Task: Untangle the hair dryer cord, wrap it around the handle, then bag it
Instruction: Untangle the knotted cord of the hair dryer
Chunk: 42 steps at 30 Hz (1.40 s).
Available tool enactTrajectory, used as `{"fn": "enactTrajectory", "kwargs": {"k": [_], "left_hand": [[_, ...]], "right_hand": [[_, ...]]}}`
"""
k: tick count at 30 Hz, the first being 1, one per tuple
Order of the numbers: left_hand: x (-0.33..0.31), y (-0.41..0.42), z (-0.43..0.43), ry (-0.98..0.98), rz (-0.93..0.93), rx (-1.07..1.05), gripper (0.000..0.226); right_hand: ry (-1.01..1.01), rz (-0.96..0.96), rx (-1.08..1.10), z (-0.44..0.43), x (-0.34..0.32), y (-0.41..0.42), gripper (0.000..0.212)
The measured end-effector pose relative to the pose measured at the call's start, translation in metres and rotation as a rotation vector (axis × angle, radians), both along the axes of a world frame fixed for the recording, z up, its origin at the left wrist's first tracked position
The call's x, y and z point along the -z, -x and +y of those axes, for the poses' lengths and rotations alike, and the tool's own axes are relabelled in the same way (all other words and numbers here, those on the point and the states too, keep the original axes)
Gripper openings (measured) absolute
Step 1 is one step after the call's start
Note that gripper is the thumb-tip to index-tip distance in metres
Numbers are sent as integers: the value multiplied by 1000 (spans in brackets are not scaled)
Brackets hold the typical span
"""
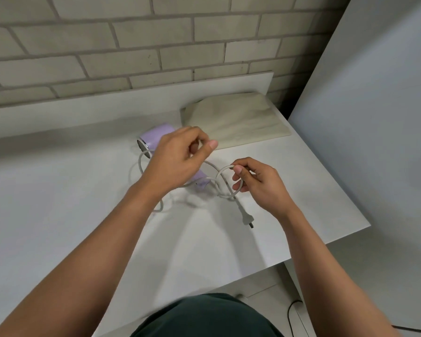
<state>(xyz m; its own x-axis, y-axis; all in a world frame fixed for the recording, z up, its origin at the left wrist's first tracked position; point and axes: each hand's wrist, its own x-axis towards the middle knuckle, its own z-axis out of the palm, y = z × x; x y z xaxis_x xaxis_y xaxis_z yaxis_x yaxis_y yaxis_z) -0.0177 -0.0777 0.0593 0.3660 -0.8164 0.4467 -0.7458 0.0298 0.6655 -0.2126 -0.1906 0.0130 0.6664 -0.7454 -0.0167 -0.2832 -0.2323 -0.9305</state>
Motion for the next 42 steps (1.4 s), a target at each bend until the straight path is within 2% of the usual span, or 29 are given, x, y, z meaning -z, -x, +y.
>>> {"fn": "enactTrajectory", "kwargs": {"k": [2, 3, 5, 6, 7, 8, 9, 11, 15, 17, 19, 24, 28, 31, 36, 39, 42], "left_hand": [[-7, 7, 29, -33, 8, -32, 39], [-7, 9, 42, -148, -11, -46, 49], [2, 11, 63, -561, -32, -13, 63], [11, 10, 69, -772, -35, 28, 62], [21, 7, 74, -907, -52, 49, 58], [28, 4, 76, -956, -66, 37, 53], [34, 1, 78, -928, -44, 6, 52], [37, -3, 77, -714, 84, -45, 56], [15, 9, 63, -420, 284, 7, 23], [8, 17, 54, -352, 344, 42, 22], [6, 21, 45, -336, 434, 76, 26], [0, 29, 30, -409, 892, 111, 32], [0, 26, 29, -519, 1053, 58, 28], [3, 23, 31, -498, 1184, -28, 27], [8, 29, 32, -328, 1293, -108, 47], [8, 33, 34, -270, 1283, -96, 31], [9, 35, 33, -204, 1312, -125, 20]], "right_hand": [[-4, -5, 14, -2, 1, 0, 17], [-6, -14, 17, -2, 1, -2, 17], [-8, -35, 24, -2, -1, -4, 18], [-11, -44, 26, -3, -3, -5, 18], [-16, -50, 23, -3, -3, -6, 18], [-23, -52, 13, -4, -5, -7, 18], [-36, -52, -5, -3, -5, -8, 19], [-71, -51, -33, -2, -6, -9, 19], [-134, -56, -56, 2, -5, -13, 19], [-140, -43, -74, 6, -3, -17, 18], [-125, -28, -109, 10, -2, -21, 18], [-114, -7, -142, 20, -4, -27, 18], [-172, -46, -44, 23, -1, -29, 7], [-147, -61, -40, 27, -3, -29, 5], [-258, -83, -115, 33, -4, -22, 21], [-252, -71, -206, 40, -9, -12, 31], [-145, -54, -305, 50, -10, -5, 48]]}}
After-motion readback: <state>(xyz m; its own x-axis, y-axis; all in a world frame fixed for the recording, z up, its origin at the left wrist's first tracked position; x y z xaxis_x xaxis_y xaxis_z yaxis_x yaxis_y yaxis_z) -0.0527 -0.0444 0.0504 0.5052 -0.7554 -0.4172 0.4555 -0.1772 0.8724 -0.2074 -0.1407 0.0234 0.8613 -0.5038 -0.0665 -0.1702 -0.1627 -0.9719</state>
